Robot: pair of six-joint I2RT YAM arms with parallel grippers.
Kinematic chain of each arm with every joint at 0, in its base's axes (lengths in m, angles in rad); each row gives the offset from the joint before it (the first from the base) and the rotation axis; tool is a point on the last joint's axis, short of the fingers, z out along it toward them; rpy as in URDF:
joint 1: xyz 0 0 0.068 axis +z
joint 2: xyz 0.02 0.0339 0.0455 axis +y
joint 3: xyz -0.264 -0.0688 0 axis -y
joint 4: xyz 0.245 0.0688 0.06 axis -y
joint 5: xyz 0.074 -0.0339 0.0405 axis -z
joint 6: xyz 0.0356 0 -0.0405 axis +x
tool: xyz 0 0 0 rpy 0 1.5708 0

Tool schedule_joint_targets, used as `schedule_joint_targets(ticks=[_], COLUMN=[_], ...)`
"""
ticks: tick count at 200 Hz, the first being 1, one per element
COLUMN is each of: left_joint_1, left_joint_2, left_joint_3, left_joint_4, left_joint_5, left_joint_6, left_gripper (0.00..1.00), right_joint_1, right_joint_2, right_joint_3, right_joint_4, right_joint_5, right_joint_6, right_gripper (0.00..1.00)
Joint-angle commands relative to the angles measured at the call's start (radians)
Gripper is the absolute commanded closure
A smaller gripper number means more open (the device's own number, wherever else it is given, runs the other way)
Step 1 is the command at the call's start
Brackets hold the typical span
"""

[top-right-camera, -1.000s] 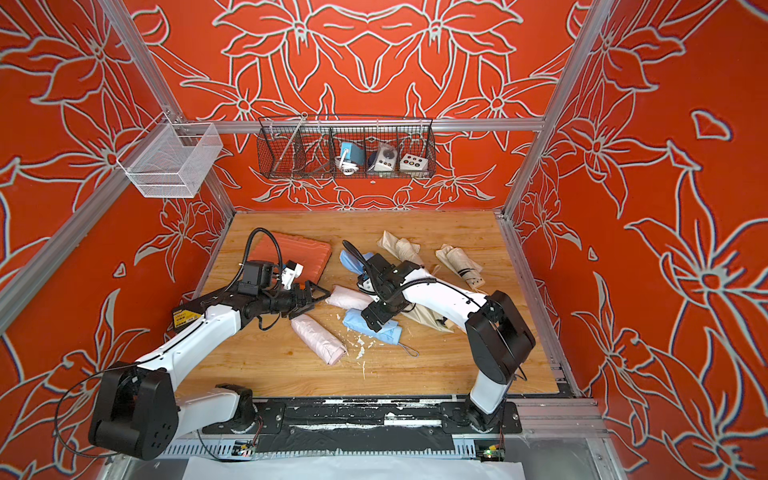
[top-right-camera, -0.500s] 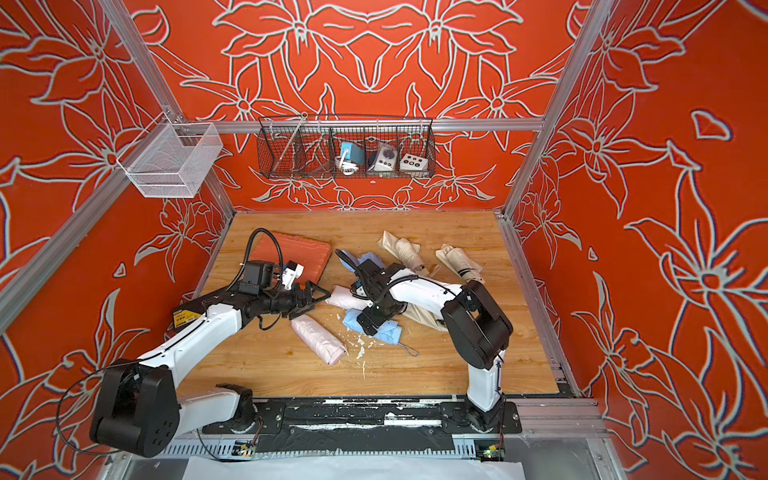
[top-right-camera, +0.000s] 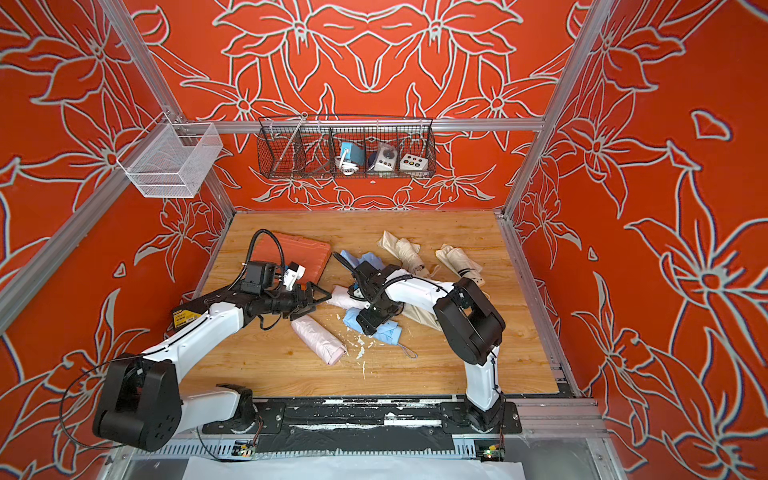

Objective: Take umbrellas out of sleeves
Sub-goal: Pick up the umbrella from the center of the board.

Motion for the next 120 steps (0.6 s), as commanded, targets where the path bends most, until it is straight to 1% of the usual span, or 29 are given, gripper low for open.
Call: schedule_joint_targets(ticks=[1, 53, 73, 94, 120], left_joint_1=[0.006, 0.007, 0.008, 0.008, 0.009], left_joint_2=[0.012, 0.004, 0.000, -0.006, -0.009], left_joint_3=[0.002, -0.008, -0.014, -0.016, -0.025], left_joint_4=[0.014, 0.020, 0.020, 0.022, 0.029], left_joint_5=[0.023, 0.027, 0.027, 0.027, 0.031], left_joint_6=[0.006, 0.001, -0.002, -0.004, -0.014], left_gripper=[0.02, 0.02, 0.02, 0.02, 0.02], right_joint_1=[0.006, 0.040, 0.050, 0.054, 0.054], right_joint_2=[-0.010, -0.024, -0.019, -0.021, -0.031], right_joint_3=[-0.015, -0.063, -0.081, -0.090, -0.089], right_joint_4=[0.024, 0.051, 0.062, 0.066, 0.061], right_joint_5=[-0.002, 0.010, 0.026, 0.039, 0.049], right_joint_6=[-0.003, -0.025, -0.022, -0.015, -0.010], right_gripper=[0.32, 0.34, 0.31, 0.31, 0.37])
